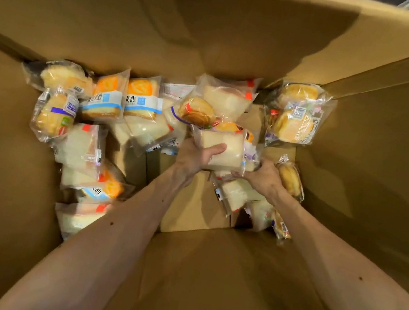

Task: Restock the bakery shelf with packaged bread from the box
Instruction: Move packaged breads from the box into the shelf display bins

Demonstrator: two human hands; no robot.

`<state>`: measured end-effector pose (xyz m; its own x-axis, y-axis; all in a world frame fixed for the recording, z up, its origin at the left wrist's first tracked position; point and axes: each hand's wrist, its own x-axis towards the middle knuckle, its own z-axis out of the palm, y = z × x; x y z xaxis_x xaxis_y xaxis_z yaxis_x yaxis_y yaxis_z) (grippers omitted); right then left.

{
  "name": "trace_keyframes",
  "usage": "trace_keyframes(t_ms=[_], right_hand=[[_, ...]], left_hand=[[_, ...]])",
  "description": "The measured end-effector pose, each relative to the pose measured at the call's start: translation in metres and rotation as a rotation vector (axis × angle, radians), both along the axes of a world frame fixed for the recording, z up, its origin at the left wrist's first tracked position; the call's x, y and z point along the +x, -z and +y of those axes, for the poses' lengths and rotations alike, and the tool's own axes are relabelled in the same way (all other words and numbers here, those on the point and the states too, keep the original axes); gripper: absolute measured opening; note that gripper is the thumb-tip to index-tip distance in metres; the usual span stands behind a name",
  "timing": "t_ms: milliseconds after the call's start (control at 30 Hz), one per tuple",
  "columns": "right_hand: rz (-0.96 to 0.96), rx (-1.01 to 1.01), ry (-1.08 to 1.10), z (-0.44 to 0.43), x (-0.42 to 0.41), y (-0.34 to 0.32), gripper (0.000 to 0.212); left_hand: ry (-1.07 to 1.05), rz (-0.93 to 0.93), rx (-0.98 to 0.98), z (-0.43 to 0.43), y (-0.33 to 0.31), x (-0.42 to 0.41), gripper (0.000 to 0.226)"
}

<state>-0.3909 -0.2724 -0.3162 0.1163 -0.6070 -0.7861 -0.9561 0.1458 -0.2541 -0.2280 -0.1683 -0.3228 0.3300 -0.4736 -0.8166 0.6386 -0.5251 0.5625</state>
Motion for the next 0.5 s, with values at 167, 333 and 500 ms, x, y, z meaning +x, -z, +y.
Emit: trace_keyframes(t_ms=[167, 333, 500], right_hand=[[-0.213, 0.168, 0.194, 0.005, -0.005, -0.007, 0.063], [-0.315, 0.274, 0.443, 0.012, -0.005, -0.019, 0.061], [-0.293, 0.202, 0.370, 0.020, -0.011, -0.042, 0.055]], left_hand=[[-0.065, 0.147, 0.075, -0.007, 0.015, 0.010, 0.054], [0.005, 0.478, 0.078, -0.013, -0.001, 0.016, 0.049], [-0.040, 0.452, 0.112, 0.010, -0.027, 0.018, 0.051]])
